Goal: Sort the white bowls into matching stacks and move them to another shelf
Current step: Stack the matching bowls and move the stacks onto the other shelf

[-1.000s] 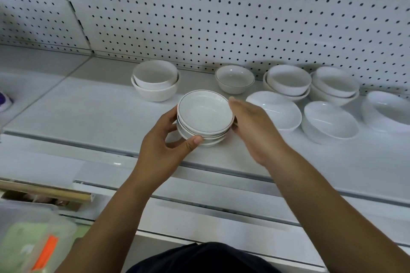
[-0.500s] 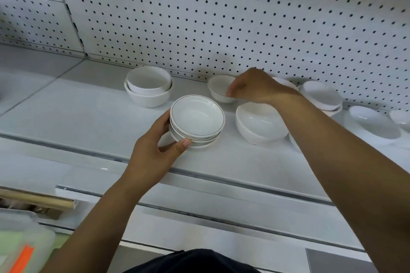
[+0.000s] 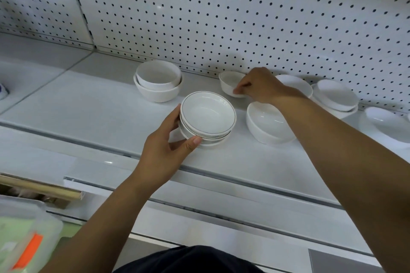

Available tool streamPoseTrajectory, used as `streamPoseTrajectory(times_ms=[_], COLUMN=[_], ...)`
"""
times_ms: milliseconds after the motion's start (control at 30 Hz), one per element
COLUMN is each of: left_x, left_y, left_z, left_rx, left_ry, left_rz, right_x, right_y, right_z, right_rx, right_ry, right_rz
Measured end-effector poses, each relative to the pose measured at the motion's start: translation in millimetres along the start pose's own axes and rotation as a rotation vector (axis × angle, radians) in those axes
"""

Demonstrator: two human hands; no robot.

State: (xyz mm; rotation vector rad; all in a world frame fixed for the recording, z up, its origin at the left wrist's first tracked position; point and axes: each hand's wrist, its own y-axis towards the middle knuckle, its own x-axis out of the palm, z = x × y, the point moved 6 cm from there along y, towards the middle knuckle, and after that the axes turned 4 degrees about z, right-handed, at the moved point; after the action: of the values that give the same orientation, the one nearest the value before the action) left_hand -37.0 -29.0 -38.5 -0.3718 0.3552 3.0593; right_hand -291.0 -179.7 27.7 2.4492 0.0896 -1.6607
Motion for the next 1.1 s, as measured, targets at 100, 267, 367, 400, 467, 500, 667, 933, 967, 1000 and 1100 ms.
streamPoseTrajectory(times_ms=[100,267,367,400,467,500,667,933,967,1000,1100], left_x=[-0.3,-1.0,-0.2,0.1,0.5,0.4,-0.6,0.2,0.3,0.2,0.2], left_y=[0.7,0.4,-0.5,-0.8,-1.0,-1.4,-2.5,-2.5,-2.6,-2.7,-3.0], left_z=[-1.7,0.6,2.6,3.2,4.7,5.8,9.2,9.7,9.9,9.7,8.9], left_rx=[-0.001,0.01,0.004,0.003,0.0,0.0,0.007,0.013,0.016,0.016,0.018], left_ry=[0.015,0.005,-0.013,-0.017,-0.022,-0.024,-0.026,-0.015,-0.014,-0.017,-0.024], left_rz=[-0.002,0.003,-0.006,-0.01,-0.012,-0.012,-0.011,-0.014,-0.014,-0.012,-0.013], right_x=[-7.0,-21.6,-36.2,-41.1,-47.7,-48.6,-46.2,-22.5,-20.7,-18.5,-9.9], right_y=[0.4,-4.5,-20.0,-27.2,-42.9,-52.1,-102.3,-140.0,-142.2,-143.9,-147.9], right_z=[0.3,0.5,-14.7,-21.9,-36.3,-43.7,-76.3,-90.9,-91.3,-91.4,-89.7], right_rx=[0.014,0.016,-0.039,-0.057,-0.099,-0.127,-0.376,-0.588,-0.608,-0.629,-0.663], right_ry=[0.003,0.052,0.153,0.194,0.258,0.27,0.202,0.148,0.142,0.13,0.088], right_rz=[0.08,0.264,0.372,0.406,0.46,0.492,0.702,0.732,0.721,0.708,0.673])
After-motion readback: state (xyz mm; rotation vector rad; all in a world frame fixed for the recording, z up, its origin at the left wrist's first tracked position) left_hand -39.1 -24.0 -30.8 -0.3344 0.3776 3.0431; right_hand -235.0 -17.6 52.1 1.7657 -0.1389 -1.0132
